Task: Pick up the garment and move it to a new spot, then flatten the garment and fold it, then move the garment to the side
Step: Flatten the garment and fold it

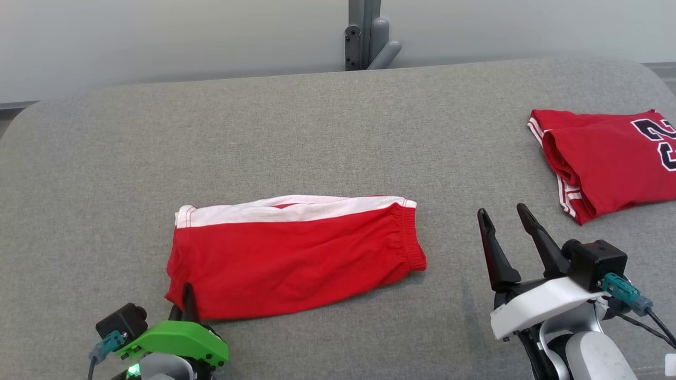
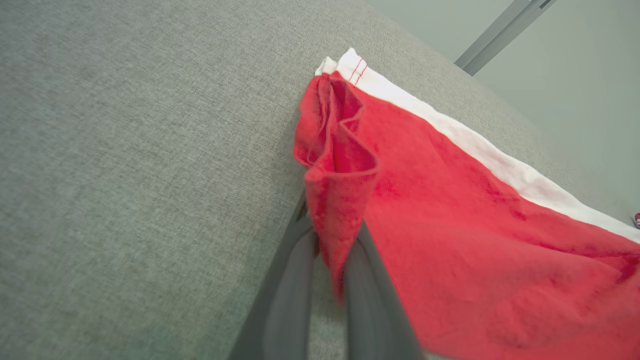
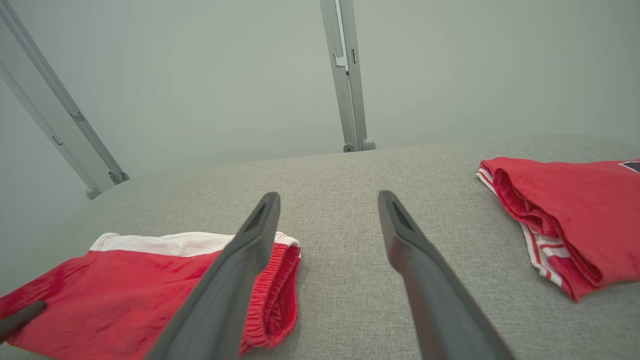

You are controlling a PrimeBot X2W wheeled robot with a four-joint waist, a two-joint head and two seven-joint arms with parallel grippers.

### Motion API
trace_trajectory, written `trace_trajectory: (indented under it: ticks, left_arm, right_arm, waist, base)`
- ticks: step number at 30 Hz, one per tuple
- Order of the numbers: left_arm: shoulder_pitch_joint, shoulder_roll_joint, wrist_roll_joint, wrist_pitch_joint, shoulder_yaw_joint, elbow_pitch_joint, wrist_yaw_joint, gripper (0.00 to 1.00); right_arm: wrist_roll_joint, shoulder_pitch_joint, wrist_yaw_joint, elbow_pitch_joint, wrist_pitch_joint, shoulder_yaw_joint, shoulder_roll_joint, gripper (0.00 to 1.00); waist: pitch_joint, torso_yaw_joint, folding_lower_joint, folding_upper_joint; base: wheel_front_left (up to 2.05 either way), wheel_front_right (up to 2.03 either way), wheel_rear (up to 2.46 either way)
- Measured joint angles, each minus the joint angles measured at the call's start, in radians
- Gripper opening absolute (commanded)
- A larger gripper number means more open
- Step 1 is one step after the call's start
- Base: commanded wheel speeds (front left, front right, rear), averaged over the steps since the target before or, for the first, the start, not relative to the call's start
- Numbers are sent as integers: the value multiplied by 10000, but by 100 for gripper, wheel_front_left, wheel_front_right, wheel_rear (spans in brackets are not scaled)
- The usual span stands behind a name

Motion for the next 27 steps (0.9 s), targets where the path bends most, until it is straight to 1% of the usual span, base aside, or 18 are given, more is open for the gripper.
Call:
trace_trajectory:
  ticks: [1,2,3,4,7,15,19,24,27]
  left_arm:
    - [75,6,23,0,13,-48,36,8]
    - [130,10,48,0,52,-125,79,36]
    - [170,19,96,-2,109,-253,113,85]
    - [201,42,190,0,167,-389,163,100]
    - [370,174,548,-2,397,-886,238,100]
    - [1002,560,2558,-4,1104,-2688,299,100]
    - [1276,562,3455,-6,1189,-3405,228,100]
    - [1541,479,4054,-6,1223,-3839,144,100]
    - [1612,372,4192,-6,1223,-3889,48,100]
  right_arm:
    - [2,0,0,8,13,19,0,100]
    - [2,0,0,21,13,29,0,100]
    - [2,0,0,27,15,23,0,100]
    - [2,0,0,33,17,21,-2,100]
    - [2,1,0,36,29,-23,0,100]
    - [-15,58,0,75,148,-236,0,100]
    - [-33,77,0,201,242,-291,-2,100]
    - [4,140,0,554,290,-276,0,100]
    - [111,173,0,943,291,-199,-2,100]
  waist:
    - [-19,-15,0,0]
    - [-38,-31,0,0]
    - [-55,-44,0,0]
    - [-71,-54,0,0]
    - [-93,-66,0,0]
    - [-149,42,0,0]
    - [-216,147,0,0]
    - [-311,312,0,0]
    - [-365,434,0,0]
  base:
    - [0,0,0]
    - [0,0,0]
    - [0,0,0]
    - [0,0,0]
    - [0,0,0]
    - [0,0,0]
    - [0,0,0]
    - [0,0,0]
    - [0,0,0]
